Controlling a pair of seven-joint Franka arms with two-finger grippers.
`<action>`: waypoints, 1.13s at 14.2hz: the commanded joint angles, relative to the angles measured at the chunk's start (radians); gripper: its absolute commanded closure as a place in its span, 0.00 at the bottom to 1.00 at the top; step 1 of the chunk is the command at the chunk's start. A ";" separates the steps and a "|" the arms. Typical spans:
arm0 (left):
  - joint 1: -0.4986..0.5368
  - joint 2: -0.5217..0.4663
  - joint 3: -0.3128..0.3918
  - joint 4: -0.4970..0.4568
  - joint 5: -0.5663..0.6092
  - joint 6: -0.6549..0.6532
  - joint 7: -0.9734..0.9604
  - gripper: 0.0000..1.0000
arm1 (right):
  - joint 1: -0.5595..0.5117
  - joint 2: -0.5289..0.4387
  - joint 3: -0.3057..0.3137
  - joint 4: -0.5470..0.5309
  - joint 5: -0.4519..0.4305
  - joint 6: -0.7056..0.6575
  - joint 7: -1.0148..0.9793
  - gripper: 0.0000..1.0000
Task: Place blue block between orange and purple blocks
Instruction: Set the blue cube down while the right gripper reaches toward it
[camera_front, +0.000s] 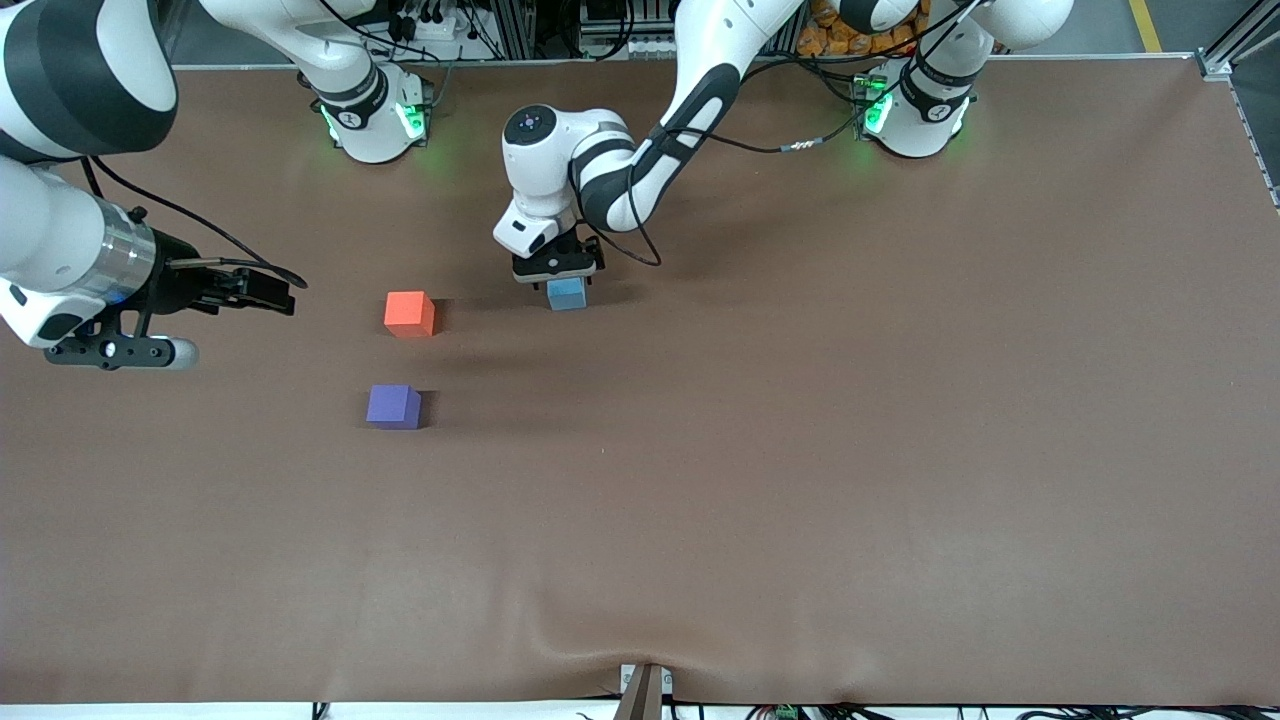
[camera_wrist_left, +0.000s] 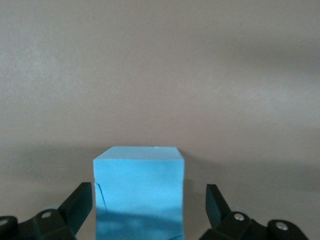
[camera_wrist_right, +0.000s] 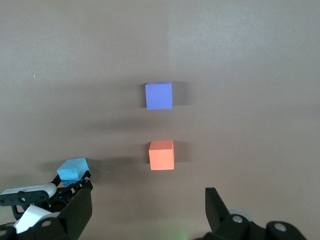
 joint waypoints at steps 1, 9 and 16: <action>0.003 -0.070 0.019 -0.002 0.031 -0.017 -0.011 0.00 | -0.001 0.004 -0.004 -0.012 0.016 -0.009 0.013 0.00; 0.130 -0.318 0.010 -0.011 -0.003 -0.230 0.077 0.00 | 0.071 -0.009 -0.004 -0.098 0.020 0.012 0.017 0.00; 0.375 -0.443 0.008 -0.033 -0.036 -0.428 0.305 0.00 | 0.290 -0.026 -0.004 -0.282 0.020 0.228 0.210 0.00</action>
